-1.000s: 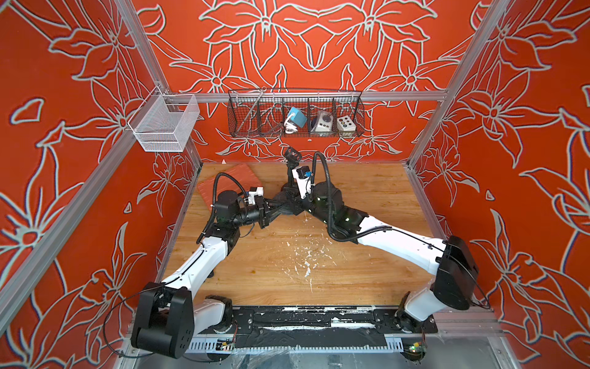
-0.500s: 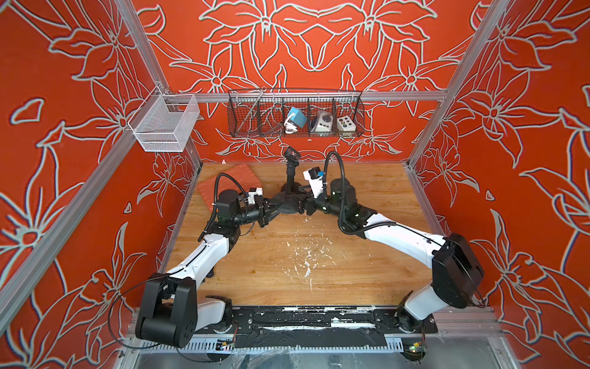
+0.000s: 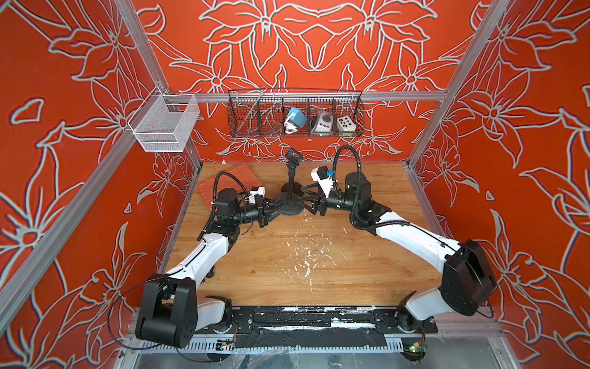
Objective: Assemble a microphone stand
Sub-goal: Screw the microphone stand pole into the microphone stand base.
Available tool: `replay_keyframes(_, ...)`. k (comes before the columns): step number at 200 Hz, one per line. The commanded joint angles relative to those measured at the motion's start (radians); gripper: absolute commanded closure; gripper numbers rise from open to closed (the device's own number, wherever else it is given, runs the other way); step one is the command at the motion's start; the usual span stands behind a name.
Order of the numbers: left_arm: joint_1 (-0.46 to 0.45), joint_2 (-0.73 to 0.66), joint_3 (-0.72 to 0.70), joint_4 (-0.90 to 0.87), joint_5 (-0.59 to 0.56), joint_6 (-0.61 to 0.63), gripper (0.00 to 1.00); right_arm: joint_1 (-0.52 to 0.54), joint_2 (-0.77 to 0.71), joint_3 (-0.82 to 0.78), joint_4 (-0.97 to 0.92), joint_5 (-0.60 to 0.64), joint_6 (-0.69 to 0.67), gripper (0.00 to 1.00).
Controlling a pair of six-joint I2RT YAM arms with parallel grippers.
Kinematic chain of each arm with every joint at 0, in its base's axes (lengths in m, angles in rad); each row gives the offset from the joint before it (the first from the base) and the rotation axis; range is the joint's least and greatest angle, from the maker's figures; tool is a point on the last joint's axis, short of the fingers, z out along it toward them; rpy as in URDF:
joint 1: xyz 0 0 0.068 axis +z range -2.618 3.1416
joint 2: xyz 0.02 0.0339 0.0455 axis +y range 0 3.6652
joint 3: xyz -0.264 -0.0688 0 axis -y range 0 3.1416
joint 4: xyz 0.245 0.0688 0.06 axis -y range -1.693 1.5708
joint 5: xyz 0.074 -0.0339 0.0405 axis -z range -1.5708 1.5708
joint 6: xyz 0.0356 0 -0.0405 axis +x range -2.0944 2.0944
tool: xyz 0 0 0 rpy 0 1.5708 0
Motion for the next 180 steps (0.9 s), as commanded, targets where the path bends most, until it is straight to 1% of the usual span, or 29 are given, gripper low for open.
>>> replay_keyframes(1, 0.007, -0.039, 0.046, 0.078, 0.059, 0.018, 1.0, 0.002, 0.016, 0.055, -0.05, -0.061, -0.059, 0.44)
replay_keyframes(14, 0.008, -0.038, 0.043, 0.078, 0.063, 0.025, 1.0, 0.003, 0.034, 0.084, -0.059, -0.093, -0.059, 0.46)
replay_keyframes(52, 0.006, -0.018, 0.045, 0.088, 0.086, 0.025, 1.0, 0.008, 0.079, 0.132, -0.04, -0.112, -0.016, 0.46)
replay_keyframes(82, 0.005, -0.021, 0.044, 0.086, 0.086, 0.032, 1.0, 0.018, 0.111, 0.157, -0.014, -0.118, 0.016, 0.51)
replay_keyframes(98, 0.006, -0.021, 0.044, 0.084, 0.091, 0.033, 1.0, 0.025, 0.127, 0.165, 0.005, -0.108, 0.031, 0.55)
replay_keyframes(117, 0.005, -0.023, 0.044, 0.083, 0.092, 0.036, 1.0, 0.031, 0.14, 0.174, 0.009, -0.104, 0.043, 0.62)
replay_keyframes(141, 0.005, -0.017, 0.048, 0.082, 0.089, 0.04, 1.0, 0.041, 0.137, 0.15, 0.036, -0.072, 0.06, 0.82)
replay_keyframes(148, 0.006, -0.017, 0.049, 0.082, 0.088, 0.039, 1.0, 0.047, 0.132, 0.138, 0.041, -0.046, 0.064, 0.9)
replay_keyframes(154, 0.005, -0.013, 0.05, 0.086, 0.088, 0.039, 1.0, 0.054, 0.125, 0.13, 0.037, -0.013, 0.062, 1.0)
replay_keyframes(164, 0.006, -0.011, 0.053, 0.09, 0.084, 0.036, 1.0, 0.076, 0.109, 0.11, 0.022, 0.088, 0.054, 1.0)
replay_keyframes(170, 0.005, -0.009, 0.054, 0.093, 0.084, 0.035, 1.0, 0.095, 0.097, 0.098, 0.003, 0.195, 0.049, 1.0)
replay_keyframes(180, 0.005, -0.006, 0.056, 0.1, 0.08, 0.032, 1.0, 0.139, 0.08, 0.085, -0.045, 0.408, 0.052, 1.0)
